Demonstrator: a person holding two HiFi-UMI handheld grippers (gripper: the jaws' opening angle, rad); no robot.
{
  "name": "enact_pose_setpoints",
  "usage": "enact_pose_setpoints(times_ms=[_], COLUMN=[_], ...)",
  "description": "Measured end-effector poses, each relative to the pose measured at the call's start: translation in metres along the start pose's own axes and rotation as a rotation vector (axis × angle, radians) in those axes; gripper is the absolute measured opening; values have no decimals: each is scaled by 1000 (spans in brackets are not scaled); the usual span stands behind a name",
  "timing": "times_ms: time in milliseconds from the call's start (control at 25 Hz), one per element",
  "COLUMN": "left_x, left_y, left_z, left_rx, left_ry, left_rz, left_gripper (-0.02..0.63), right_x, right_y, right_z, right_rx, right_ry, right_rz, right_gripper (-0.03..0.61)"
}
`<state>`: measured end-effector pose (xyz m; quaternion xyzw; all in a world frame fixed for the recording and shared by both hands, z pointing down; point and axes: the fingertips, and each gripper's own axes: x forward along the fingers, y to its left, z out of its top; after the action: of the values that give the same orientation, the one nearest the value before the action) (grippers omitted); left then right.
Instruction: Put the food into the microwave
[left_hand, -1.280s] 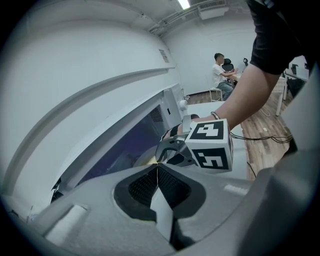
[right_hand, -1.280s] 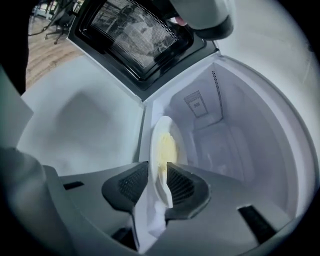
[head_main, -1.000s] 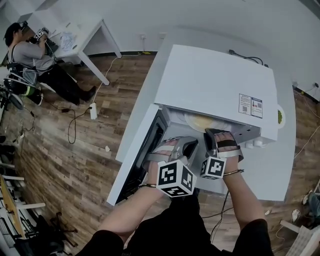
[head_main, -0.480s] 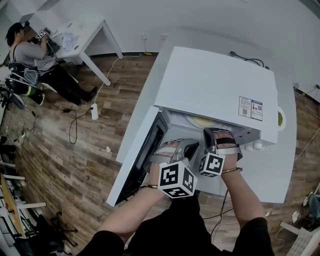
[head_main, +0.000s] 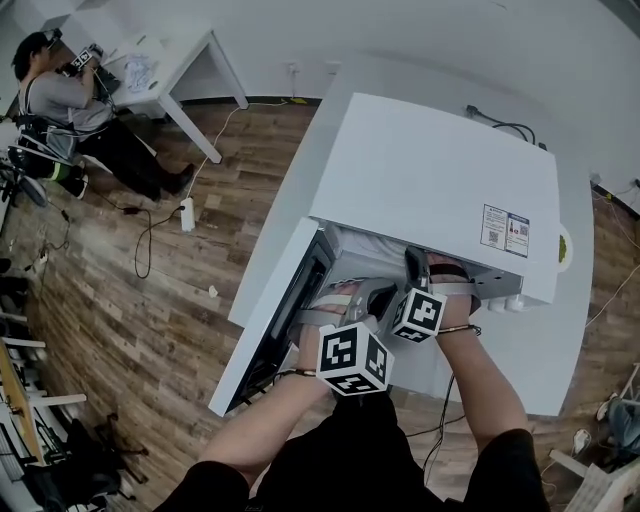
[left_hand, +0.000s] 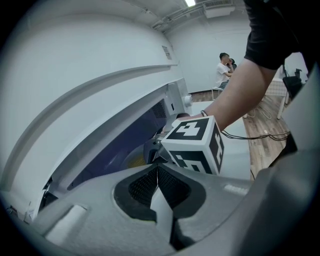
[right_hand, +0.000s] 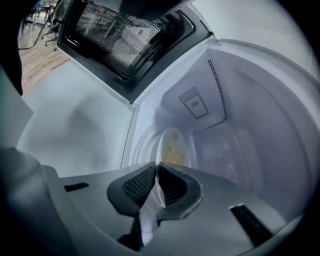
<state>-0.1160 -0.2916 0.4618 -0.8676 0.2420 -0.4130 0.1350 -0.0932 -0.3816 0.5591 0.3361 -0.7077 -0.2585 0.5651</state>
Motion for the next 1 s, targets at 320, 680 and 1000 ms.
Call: enact_pose_setpoints(times_ms=[320,680,1000], left_x=[-9,-60,-131], left_y=[4,-11,-45], left_z=[3,13,20], left_rx=[-23,-42,-28], left_ry=[5,-34,-131], left_rz=[13,34,4], left_gripper=[8,8,8], right_x=[-17,-89,-184], right_y=[9,26,44], right_z=[1,13,35], right_rx=[50,149,249], right_ry=[-25,-82,-82], right_rz=[93,88,89], right_gripper=[83,75,61])
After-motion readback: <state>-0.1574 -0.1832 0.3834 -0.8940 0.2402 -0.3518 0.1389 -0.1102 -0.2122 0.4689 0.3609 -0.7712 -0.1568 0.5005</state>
